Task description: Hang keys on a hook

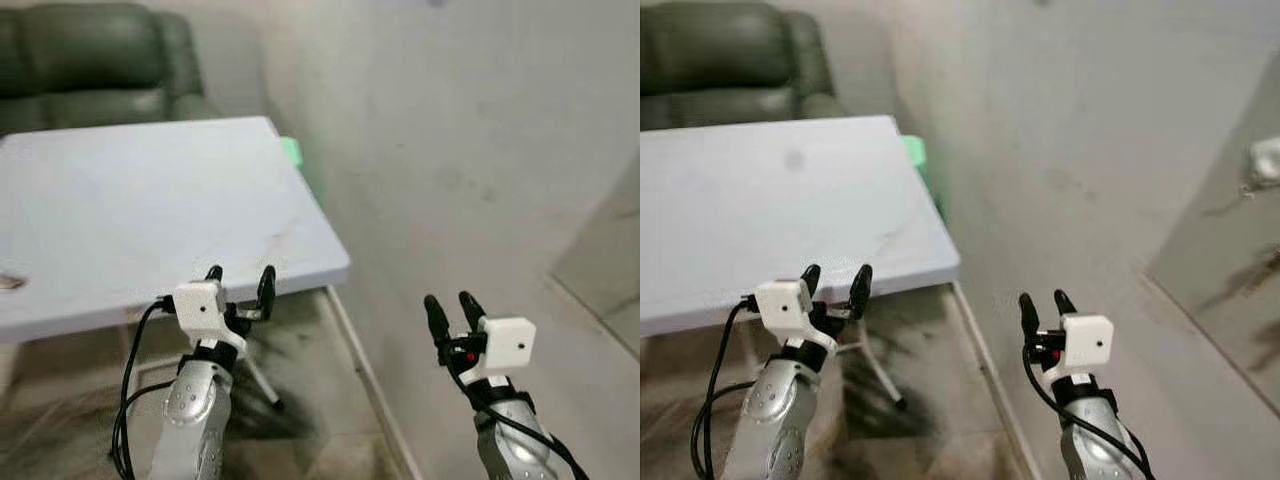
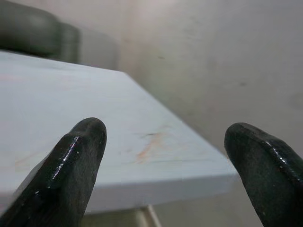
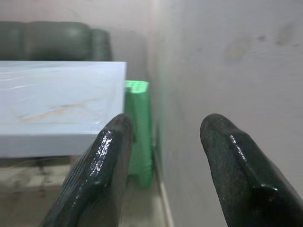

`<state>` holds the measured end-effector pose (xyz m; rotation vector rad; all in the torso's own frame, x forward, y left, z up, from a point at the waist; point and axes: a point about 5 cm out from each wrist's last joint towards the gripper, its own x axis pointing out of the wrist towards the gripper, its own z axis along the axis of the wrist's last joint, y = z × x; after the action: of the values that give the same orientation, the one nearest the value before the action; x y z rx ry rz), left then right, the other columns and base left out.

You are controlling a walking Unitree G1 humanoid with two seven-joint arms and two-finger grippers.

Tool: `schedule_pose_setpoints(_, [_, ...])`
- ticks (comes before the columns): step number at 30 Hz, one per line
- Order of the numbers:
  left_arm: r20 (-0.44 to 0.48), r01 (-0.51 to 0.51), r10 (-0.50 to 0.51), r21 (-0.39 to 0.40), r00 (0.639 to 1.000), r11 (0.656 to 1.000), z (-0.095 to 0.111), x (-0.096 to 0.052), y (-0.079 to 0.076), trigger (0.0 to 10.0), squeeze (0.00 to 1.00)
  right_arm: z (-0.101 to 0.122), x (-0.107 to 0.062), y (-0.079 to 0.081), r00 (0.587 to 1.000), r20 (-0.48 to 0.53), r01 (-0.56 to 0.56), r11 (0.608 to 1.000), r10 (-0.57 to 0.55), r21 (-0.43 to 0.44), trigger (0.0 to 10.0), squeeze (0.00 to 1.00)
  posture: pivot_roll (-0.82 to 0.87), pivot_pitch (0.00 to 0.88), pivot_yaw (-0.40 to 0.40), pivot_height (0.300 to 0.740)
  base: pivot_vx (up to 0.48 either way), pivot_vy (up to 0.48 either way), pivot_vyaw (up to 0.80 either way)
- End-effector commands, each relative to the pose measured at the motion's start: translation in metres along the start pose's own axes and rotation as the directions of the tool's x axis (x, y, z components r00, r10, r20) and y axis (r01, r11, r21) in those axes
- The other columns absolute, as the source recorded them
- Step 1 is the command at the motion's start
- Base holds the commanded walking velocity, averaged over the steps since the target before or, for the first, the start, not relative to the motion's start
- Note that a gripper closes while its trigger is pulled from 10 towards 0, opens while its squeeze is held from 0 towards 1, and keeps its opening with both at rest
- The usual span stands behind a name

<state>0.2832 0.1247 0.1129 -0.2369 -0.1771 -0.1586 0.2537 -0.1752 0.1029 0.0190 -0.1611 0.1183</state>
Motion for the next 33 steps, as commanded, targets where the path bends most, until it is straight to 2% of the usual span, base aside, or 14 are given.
schedule_pose_setpoints(1, [-0.007,0.009,-0.009,0.004,1.000,1.000,-0.0009,0.0006,-0.0031,10.0,0.00,0.0009,-0.0011,-0.0045,1.000,-0.002,0.016,1.000,-0.016,-0.002,10.0,0.00,0.01,0.015,-0.062,0.740,0.000,0.000,0.80])
schedule_pose_setpoints(14, [-0.008,0.003,-0.003,0.003,1.000,1.000,-0.0016,0.0001,-0.0038,10.0,0.00,0.0029,0.0002,-0.0048,1.000,0.007,-0.004,1.000,0.004,0.005,10.0,0.00,0.01,0.024,-0.069,0.740,0.000,0.000,0.74])
schedule_pose_setpoints(16, [-0.012,0.000,-0.001,-0.011,1.000,1.000,-0.0023,-0.0001,-0.0037,10.0,0.00,0.0032,0.0015,-0.0049,1.000,0.002,0.009,0.999,-0.009,0.034,10.0,0.00,0.01,0.024,-0.069,0.740,0.000,0.000,0.00])
schedule_pose_setpoints(21, [-0.015,-0.008,0.007,-0.034,1.000,0.999,-0.0024,0.0001,-0.0029,10.0,0.00,0.0050,0.0032,-0.0052,1.000,0.010,0.007,0.999,-0.007,0.040,10.0,0.00,0.01,0.031,-0.070,0.740,0.000,0.000,0.00])
schedule_pose_setpoints(33, [-0.015,-0.009,0.008,-0.061,1.000,0.998,-0.0018,0.0018,-0.0035,10.0,0.00,0.0076,0.0027,-0.0076,1.000,0.021,0.017,0.998,-0.018,0.054,10.0,0.00,0.00,0.041,-0.065,0.740,0.000,0.365,0.00])
